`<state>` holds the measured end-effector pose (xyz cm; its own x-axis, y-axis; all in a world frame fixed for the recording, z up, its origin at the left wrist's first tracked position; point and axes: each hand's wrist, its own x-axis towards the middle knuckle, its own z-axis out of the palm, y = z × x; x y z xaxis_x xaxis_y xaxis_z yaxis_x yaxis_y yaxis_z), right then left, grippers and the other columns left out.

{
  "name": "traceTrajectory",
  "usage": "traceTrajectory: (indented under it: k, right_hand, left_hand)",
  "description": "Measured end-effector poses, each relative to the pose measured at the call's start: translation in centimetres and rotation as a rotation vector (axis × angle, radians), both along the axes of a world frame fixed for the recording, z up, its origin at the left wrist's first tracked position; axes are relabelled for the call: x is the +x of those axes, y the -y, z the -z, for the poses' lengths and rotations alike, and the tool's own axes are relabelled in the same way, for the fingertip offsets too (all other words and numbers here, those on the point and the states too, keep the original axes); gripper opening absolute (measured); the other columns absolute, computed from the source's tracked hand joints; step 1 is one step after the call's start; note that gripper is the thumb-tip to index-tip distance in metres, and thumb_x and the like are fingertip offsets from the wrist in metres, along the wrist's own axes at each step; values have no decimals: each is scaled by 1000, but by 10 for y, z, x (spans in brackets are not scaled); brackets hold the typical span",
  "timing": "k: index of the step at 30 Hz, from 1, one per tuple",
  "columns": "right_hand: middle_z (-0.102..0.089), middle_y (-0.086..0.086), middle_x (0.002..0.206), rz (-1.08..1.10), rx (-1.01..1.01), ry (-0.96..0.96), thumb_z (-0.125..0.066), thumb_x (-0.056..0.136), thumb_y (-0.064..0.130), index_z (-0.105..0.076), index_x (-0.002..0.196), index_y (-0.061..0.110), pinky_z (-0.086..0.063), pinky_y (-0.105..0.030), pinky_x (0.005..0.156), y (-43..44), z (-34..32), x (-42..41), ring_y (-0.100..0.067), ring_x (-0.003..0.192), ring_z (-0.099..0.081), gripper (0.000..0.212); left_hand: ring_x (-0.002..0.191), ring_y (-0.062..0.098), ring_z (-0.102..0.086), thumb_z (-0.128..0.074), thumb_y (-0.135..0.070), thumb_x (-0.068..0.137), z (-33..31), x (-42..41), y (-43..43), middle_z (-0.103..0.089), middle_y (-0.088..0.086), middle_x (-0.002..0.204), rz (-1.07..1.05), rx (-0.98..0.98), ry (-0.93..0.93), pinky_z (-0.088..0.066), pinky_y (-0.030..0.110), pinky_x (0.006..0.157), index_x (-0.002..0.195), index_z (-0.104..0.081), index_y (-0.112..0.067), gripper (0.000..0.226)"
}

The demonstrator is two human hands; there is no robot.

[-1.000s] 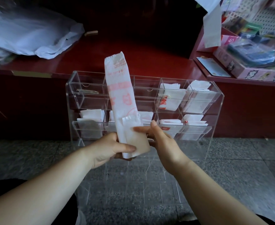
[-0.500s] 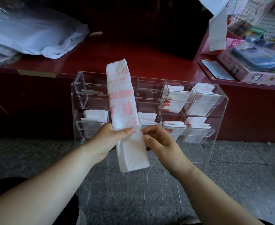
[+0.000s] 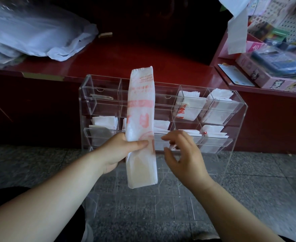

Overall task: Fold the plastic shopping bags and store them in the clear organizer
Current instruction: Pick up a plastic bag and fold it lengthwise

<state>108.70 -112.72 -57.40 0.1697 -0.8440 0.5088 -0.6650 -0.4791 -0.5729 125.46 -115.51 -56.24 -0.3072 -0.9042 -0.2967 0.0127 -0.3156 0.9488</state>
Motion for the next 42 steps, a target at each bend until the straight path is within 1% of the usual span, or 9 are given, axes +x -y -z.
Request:
traceTrajectory:
  k: [4,8,20,26,30,34,36,40,42]
  right_hand:
    - [-57,-2,120,-107,-269,-362,-54,78,20,-48,111,18,-37,-31,87,-3,10,2,-23,105,-47,34]
    - [-68,1,108,-125,-373,-315,-59,80,20,-55,101,21,-38,-31,77,-1,12,6,-23,99,-49,21]
    - [-71,2,85,-127,-265,-200,-64,68,27,-58,90,20,-40,-30,73,2,20,-1,-16,91,-50,24]
    - [-56,18,64,-64,116,125,-60,73,27,-66,72,22,-37,-13,65,-3,7,7,-1,70,-47,7]
    - [-54,21,46,38,440,317,-64,81,9,-59,62,22,-36,-8,52,-3,1,8,5,52,-51,24]
    - [-52,15,45,78,500,336,-63,83,10,-56,64,18,-31,-11,45,-1,-5,8,-1,44,-44,22]
    - [-57,6,59,85,511,331,-63,84,13,-62,73,14,-34,-16,51,-1,-7,8,-3,50,-44,11]
    - [-50,6,59,94,533,282,-51,92,18,-48,62,22,-35,-26,56,-1,-9,8,-7,54,-42,30]
    - [-45,8,58,101,517,294,-46,94,20,-42,61,22,-32,-26,55,-1,-10,7,-8,54,-39,33]
  left_hand:
    - [67,8,-67,-60,-7,82,-2,0,-2,-72,-6,69,4,25,-23,-55,25,67,84,-65,-19,13]
    - [66,13,-66,-54,-3,86,-3,-1,-4,-70,1,69,31,93,-16,-53,32,73,84,-64,-15,15]
    - [48,6,-62,-48,-13,92,-5,0,-3,-67,-5,54,2,99,36,-48,16,44,79,-61,-14,19]
    - [42,6,-56,-52,-15,89,-1,-2,-3,-63,-1,53,28,71,60,-47,17,41,79,-61,-9,14]
    - [92,16,-65,-46,-51,71,3,-2,-1,-73,-5,85,20,-24,9,-50,29,85,86,-66,-24,37]
    - [90,12,-68,-63,-81,40,2,0,-6,-74,-4,88,164,-71,-48,-53,24,77,80,-75,-29,67]
    - [83,8,-69,-74,-74,29,6,-2,-7,-74,-4,82,123,-128,19,-53,24,78,75,-73,-22,70]
    - [61,6,-66,-68,-24,76,9,-15,-10,-70,-1,69,-65,-86,57,-56,23,62,74,-64,-14,11]
    - [54,7,-64,-57,-13,85,8,-19,-13,-68,-3,59,-78,-69,31,-54,19,55,74,-63,-11,13]
